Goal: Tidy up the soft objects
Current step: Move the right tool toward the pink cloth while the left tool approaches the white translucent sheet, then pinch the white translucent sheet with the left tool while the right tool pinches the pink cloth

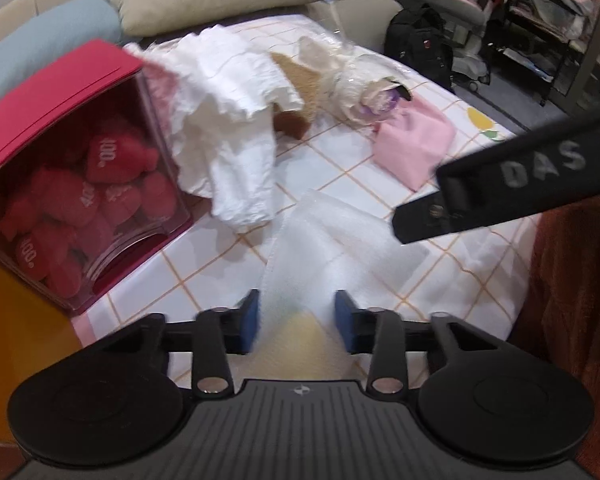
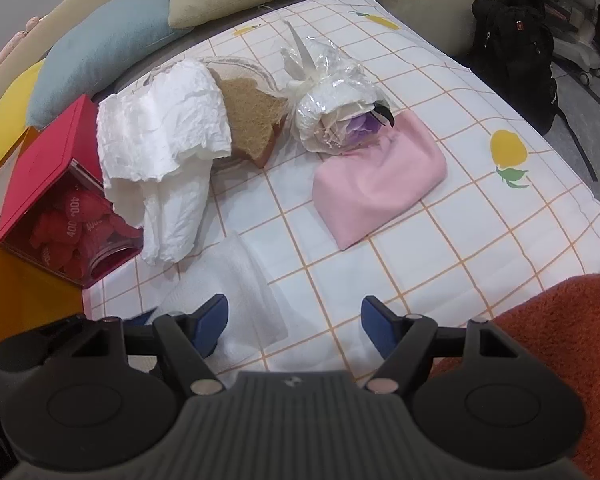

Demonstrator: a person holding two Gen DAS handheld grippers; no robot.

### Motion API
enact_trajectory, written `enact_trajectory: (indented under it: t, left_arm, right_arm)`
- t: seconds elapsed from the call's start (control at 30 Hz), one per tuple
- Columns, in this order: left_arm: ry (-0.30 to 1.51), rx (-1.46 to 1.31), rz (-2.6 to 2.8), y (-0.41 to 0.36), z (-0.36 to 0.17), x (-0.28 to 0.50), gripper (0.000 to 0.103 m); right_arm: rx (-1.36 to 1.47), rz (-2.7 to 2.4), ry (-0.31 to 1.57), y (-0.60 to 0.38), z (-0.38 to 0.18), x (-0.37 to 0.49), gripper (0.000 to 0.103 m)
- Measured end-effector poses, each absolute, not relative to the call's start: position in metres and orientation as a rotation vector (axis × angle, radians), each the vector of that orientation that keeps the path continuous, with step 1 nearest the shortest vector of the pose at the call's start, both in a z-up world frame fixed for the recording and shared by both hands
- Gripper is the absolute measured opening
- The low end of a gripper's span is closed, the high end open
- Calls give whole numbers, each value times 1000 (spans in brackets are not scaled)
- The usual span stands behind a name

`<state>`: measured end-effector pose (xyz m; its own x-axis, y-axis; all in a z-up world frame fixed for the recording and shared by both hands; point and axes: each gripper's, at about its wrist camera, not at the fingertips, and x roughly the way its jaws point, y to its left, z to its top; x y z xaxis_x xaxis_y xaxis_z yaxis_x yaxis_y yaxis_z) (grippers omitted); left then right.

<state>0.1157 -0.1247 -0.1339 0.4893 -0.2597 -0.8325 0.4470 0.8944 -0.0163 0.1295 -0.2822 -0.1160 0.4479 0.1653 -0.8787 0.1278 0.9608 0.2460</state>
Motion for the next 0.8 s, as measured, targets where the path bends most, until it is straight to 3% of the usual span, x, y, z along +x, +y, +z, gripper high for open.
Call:
enact_trajectory:
  t: [0.13,0.17,0.33,0.47,0.57,0.7,0.8]
  left_arm:
    - [950,230,-438,-128,-132,111,5]
    - [947,212,-432,-125,-130,111,2]
    - [919,117,-356,-110,-115,119,2]
    - [912,80,-317,-104,-109,123,2]
    - [903,50,-298,-102,-108,127,2]
    - [902,36,-301,-104,-107,127,2]
    - [903,29,-305,-105,-107,127,2]
  right_arm:
    - [295,19,1113,-282,-119,132,71]
    - [294,18,1110,-281,-119,133,69]
    - [299,-16,1045,-286,-117,141,69]
    - [232,-68,1009,-287,-123,159,80]
    - [206,-123,1015,-293,-133,175,82]
    - [181,-164,1021,-298,-146,188,81]
    - [149,-166,1026,-297,-151,196,73]
